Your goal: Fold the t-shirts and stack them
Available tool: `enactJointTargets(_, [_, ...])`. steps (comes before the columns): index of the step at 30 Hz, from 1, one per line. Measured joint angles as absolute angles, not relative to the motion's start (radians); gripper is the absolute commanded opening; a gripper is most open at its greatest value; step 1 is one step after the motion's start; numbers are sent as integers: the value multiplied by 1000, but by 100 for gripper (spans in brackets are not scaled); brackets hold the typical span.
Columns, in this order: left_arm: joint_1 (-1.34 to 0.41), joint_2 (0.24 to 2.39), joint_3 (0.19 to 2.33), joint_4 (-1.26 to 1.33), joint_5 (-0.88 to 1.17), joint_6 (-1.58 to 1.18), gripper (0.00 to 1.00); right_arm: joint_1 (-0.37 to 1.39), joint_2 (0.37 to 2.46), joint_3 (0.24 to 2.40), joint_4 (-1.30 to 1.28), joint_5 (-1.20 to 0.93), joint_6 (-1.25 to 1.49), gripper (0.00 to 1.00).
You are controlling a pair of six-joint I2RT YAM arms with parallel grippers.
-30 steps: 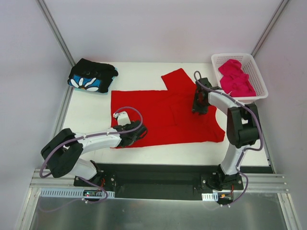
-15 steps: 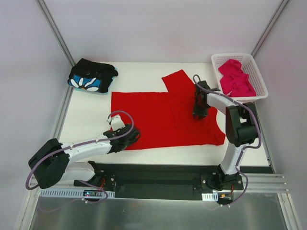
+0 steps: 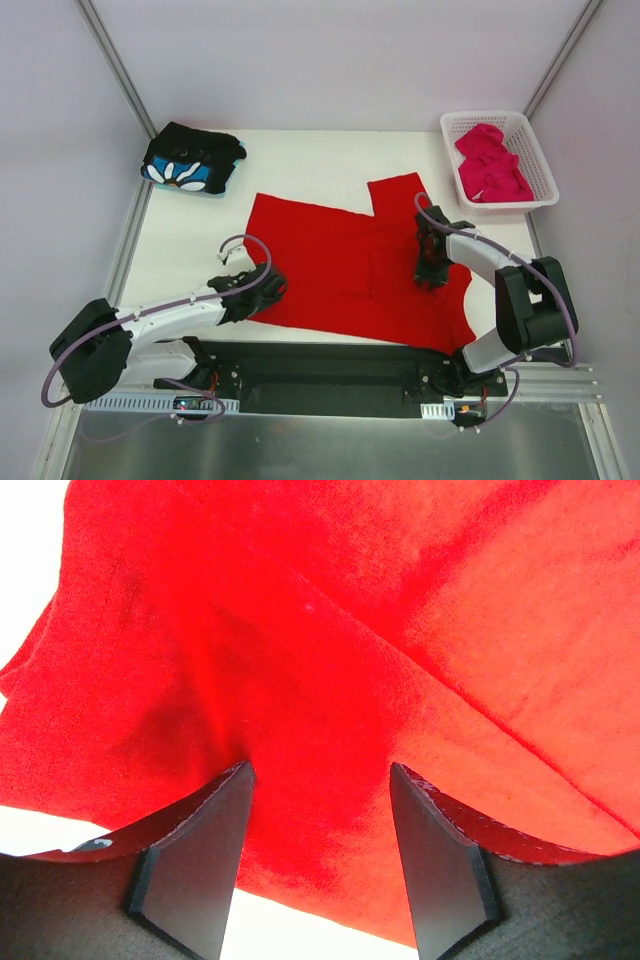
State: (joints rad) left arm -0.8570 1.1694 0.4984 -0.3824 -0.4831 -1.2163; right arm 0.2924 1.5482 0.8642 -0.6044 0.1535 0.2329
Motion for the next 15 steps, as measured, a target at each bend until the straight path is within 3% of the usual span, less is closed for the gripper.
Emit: enactJointTargets(15, [-932, 1027, 449, -505, -441, -1324, 59, 326, 1525, 850, -632, 180, 252, 31])
